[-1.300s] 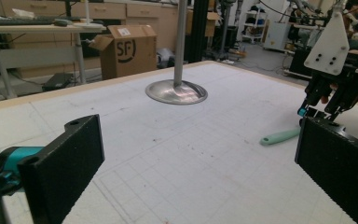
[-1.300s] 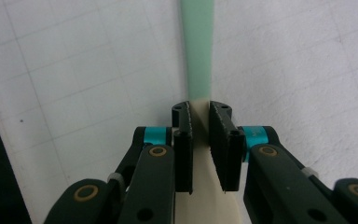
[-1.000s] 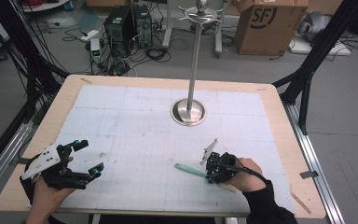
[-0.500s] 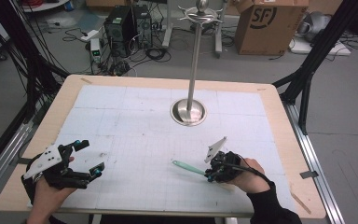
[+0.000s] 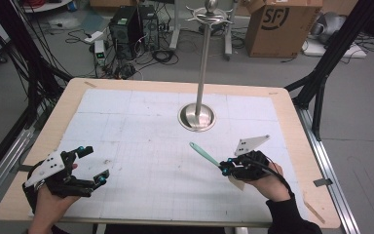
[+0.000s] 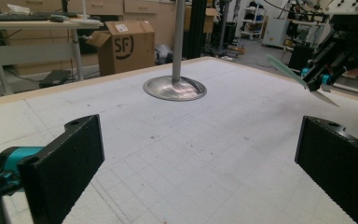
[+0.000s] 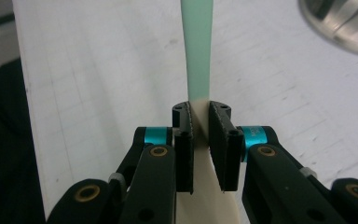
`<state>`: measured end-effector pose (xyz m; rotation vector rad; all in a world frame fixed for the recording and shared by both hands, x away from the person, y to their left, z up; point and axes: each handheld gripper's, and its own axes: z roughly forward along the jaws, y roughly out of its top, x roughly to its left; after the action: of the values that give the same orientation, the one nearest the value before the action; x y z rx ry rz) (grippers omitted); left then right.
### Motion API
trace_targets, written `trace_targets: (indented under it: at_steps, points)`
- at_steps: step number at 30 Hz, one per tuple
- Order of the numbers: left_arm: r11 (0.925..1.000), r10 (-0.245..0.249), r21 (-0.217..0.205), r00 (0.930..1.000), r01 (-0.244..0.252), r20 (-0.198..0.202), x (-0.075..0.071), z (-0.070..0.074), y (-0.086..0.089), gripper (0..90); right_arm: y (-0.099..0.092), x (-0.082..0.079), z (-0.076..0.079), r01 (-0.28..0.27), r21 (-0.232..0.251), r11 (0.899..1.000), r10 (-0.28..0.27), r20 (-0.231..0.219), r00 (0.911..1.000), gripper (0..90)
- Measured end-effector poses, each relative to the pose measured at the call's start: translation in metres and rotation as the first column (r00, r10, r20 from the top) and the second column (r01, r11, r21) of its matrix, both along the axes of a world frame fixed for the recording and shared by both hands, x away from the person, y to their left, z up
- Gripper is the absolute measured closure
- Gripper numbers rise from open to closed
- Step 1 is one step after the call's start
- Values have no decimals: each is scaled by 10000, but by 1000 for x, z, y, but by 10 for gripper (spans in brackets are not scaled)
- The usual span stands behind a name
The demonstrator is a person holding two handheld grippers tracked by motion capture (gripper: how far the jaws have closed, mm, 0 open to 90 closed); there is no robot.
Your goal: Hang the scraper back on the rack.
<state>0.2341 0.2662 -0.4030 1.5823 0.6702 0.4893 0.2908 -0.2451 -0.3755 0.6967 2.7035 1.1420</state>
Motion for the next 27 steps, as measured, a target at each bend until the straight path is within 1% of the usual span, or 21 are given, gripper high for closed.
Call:
trace_targets:
  at_steps: [3, 4, 5, 6, 7, 8, 9, 10, 11, 13, 14, 15, 17, 19, 21, 22, 23, 24, 25, 27]
  points:
    - [10000, -3, 11, 10000, 3, 14, 0, 0, 0, 18, -5, 2, 4, 224, 633, 9977, -235, 159, 9996, 806]
    - [10000, -2, 9, 10000, 2, 18, 0, 0, 0, 18, -7, 2, 5, 357, 871, 9956, -371, 149, 9992, 806]
    - [10000, -15, -8, 10000, 15, 14, 0, 0, 0, 18, -9, 4, 7, 405, 1091, 9932, -434, 249, 9987, 806]
    - [10000, -2, 1, 10000, 2, 23, 0, 0, 0, 18, -11, 6, 9, 576, 1238, 9906, -608, 223, 9979, 806]
    - [10000, 5, -7, 10000, -5, 18, 0, 0, 0, 18, -11, 6, 9, 576, 1238, 9906, -608, 223, 9979, 806]
    - [10000, -1, -8, 10000, 1, 4, 0, 0, 0, 18, -13, 7, 11, 758, 1373, 9876, -798, 240, 9965, 806]
    - [10000, 15, -35, 10000, -15, 5, 0, 0, 0, 18, -17, 10, 18, 1010, 1732, 9797, -1075, 281, 9938, 806]
    - [10000, 6, -13, 10000, -6, -4, 0, 0, 1, 18, -17, 10, 18, 1010, 1732, 9797, -1075, 281, 9938, 806]
    - [10000, 10, -33, 10000, -10, 10, 0, 0, 1, 18, -20, 13, 25, 1215, 2167, 9687, -1329, 388, 9904, 806]
    - [10000, 33, -76, 10000, -33, 24, 0, 0, 1, 18, -23, 17, 32, 1423, 2554, 9563, -1597, 483, 9860, 806]
    - [10000, 34, -83, 10000, -33, 39, -1, 1, 1, 18, -23, 17, 32, 1423, 2554, 9563, -1597, 483, 9860, 806]
    - [10000, -3, -73, 10000, 3, 77, -1, 1, 1, 18, -25, 23, 39, 1560, 2845, 9459, -1786, 552, 9824, 805]
    - [9999, -3, -107, 9999, 4, 129, -1, 1, 1, 25, -28, 30, 43, 1603, 3074, 9380, -1836, 482, 9818, 805]
    - [10000, -28, -75, 9999, 29, 171, -2, 1, 2, 25, -30, 37, 47, 1785, 3191, 9308, -2041, 484, 9778, 805]
    - [10000, -27, -85, 9999, 28, 152, -2, 1, 2, 25, -31, 42, 52, 1806, 3325, 9257, -2144, 675, 9744, 805]
    - [10000, -17, -78, 9999, 18, 139, -2, 1, 2, 25, -31, 42, 52, 1806, 3325, 9257, -2144, 675, 9744, 805]
    - [10000, -14, -89, 9999, 15, 146, -2, 1, 3, 25, -32, 47, 57, 1803, 3479, 9200, -2216, 825, 9717, 805]
    - [10000, -10, -99, 9999, 12, 143, -2, 2, 3, 25, -32, 47, 57, 1803, 3479, 9200, -2216, 825, 9717, 805]
    - [9999, -1, -118, 9999, 3, 141, -2, 2, 3, 24, -32, 52, 64, 1812, 3598, 9153, -2320, 1030, 9672, 805]
    - [10000, 1, -99, 9999, 0, 154, -3, 2, 4, 25, -33, 56, 69, 1786, 3729, 9105, -2391, 1225, 9632, 805]
